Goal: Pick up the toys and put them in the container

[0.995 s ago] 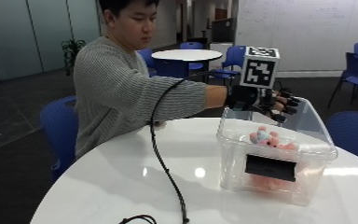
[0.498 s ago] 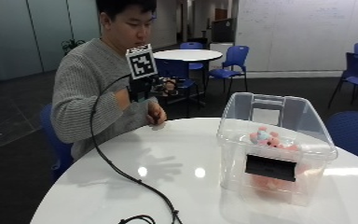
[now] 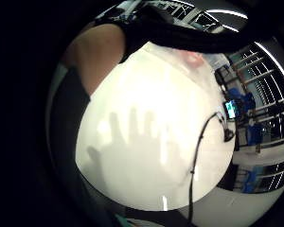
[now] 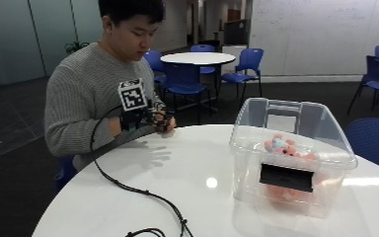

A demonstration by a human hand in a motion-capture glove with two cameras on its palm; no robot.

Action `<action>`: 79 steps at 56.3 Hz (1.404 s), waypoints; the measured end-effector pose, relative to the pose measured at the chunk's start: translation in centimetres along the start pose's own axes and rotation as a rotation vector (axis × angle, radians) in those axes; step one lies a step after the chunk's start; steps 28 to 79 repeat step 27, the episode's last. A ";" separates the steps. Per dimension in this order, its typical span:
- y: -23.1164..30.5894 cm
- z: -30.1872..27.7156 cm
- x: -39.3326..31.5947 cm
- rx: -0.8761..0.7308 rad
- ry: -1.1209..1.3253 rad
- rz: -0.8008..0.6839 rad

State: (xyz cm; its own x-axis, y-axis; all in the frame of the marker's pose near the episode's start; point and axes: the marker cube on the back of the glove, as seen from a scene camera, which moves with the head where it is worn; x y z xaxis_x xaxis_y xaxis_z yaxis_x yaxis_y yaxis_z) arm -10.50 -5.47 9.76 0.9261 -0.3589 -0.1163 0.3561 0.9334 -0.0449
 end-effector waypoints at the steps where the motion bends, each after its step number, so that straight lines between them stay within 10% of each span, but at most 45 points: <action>1: 0.3 0.4 -0.4 -0.012 -0.029 0.005; 79: 1.6 2.6 -1.3 -0.067 -0.079 0.019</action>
